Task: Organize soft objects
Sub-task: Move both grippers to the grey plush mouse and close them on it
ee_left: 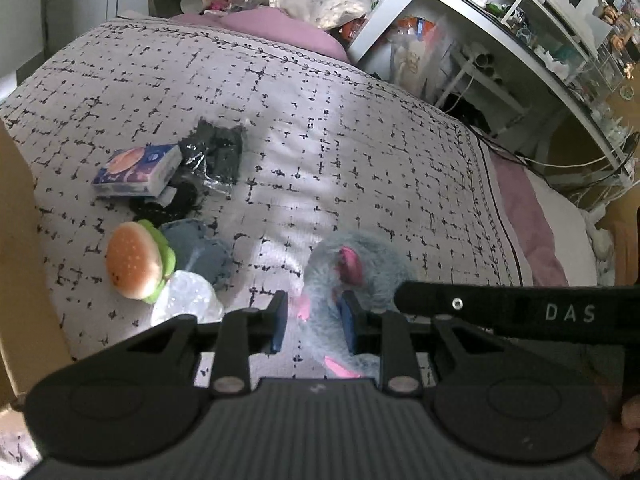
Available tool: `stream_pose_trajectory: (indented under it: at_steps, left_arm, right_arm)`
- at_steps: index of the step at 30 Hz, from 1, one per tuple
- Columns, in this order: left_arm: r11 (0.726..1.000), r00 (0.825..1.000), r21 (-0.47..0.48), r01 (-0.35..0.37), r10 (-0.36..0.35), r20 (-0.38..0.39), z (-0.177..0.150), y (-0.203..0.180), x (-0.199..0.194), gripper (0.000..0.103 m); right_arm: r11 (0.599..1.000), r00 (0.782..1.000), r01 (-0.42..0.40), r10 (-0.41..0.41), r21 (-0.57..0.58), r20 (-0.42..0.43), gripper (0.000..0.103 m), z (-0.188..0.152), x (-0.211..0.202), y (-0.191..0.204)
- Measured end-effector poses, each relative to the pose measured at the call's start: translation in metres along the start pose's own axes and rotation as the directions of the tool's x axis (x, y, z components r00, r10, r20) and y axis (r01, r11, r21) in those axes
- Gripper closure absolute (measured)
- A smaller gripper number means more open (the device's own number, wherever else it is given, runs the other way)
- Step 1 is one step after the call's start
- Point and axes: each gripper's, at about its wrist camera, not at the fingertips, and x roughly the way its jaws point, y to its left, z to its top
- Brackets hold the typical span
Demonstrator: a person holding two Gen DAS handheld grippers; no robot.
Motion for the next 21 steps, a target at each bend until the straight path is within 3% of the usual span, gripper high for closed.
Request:
stream_pose_trajectory:
  at_steps: [9,15,19,21]
  left_arm:
    - [0.995,1.0,-0.096,0.028,-0.029,-0.004,0.011,0.01,0.009,0.077]
    - [0.989,0.998,-0.137,0.051,-0.057,-0.039,0.008,0.012,0.02,0.077]
    - [0.977,0.993,-0.191,0.093,-0.104,-0.048,0.005,0.018,0.025,0.08]
    - [0.97,0.991,-0.218,0.108,-0.121,-0.048,0.005,0.022,0.025,0.082]
  right_arm:
    - [0.997,0.999,0.023,-0.021,0.067,-0.024,0.076,0.015,0.005,-0.015]
    - [0.993,0.999,0.016,-0.01,0.118,-0.046,0.059,0.015,0.012,-0.018]
    - [0.989,0.998,0.013,-0.003,0.15,-0.061,0.059,0.013,0.022,-0.02]
    - [0.984,0.996,0.023,-0.008,0.177,-0.084,0.07,0.013,0.028,-0.022]
